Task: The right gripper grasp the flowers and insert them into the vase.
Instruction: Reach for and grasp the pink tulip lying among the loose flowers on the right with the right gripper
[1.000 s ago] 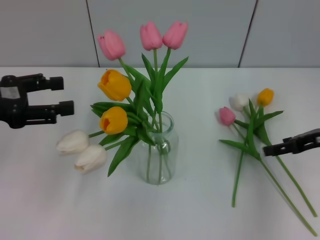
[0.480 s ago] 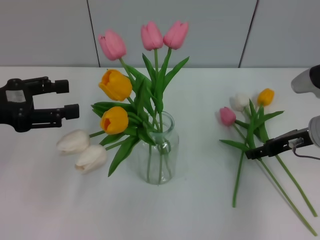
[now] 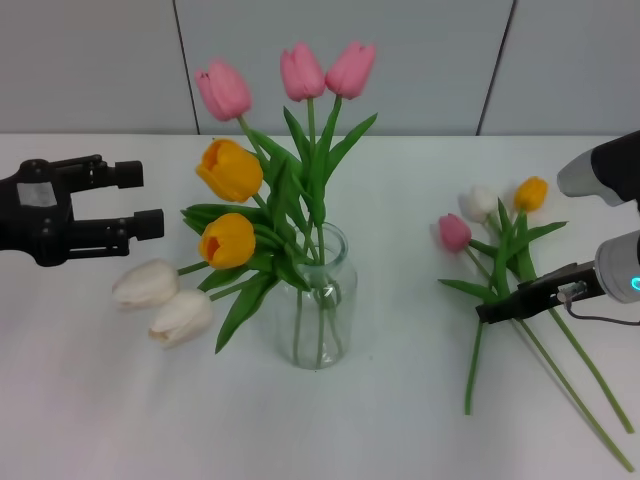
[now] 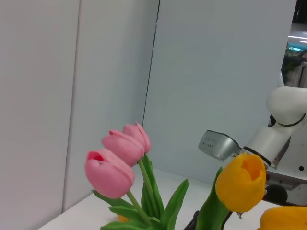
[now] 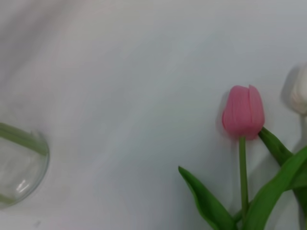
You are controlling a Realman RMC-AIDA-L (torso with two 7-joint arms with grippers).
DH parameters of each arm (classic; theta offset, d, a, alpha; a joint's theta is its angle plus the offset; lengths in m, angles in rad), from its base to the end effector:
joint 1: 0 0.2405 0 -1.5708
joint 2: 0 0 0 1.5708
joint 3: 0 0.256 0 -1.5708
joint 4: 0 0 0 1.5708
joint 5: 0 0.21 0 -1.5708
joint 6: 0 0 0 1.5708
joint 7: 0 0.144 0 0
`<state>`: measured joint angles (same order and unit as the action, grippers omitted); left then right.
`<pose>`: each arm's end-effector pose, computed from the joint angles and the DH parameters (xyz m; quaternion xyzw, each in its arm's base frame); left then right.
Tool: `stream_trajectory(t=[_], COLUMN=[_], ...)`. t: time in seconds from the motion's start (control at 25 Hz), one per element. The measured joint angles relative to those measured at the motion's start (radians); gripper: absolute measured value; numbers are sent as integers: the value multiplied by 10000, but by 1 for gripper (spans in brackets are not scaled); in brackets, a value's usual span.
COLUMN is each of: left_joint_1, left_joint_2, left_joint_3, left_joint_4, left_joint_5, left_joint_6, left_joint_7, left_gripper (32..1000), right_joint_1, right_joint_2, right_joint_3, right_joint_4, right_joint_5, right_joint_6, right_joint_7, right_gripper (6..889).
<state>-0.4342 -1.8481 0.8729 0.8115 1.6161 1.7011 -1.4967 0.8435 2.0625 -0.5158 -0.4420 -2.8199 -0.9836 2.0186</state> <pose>-0.2548 0.3326 0.1110 -0.9347 -0.1489 -0.2841 0.1531 0.2996 0.4018 -0.0273 -0.8687 0.4283 -0.0693 0.2391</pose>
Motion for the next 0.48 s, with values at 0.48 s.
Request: stream_trajectory(t=[0.48], left_joint_1=[-64], left_joint_2=[-22], left_joint_3=[-1], left_joint_4=[0], left_joint_5=[6], left_joint_6=[0], left_joint_7=[-16], left_gripper=[830], right_joint_1=[48], right_joint_2=[8], right_joint_3=[4], right_joint_4=[330], right_joint_5=[6], right_joint_6=[284], right_joint_7=[-105], right_gripper=[822])
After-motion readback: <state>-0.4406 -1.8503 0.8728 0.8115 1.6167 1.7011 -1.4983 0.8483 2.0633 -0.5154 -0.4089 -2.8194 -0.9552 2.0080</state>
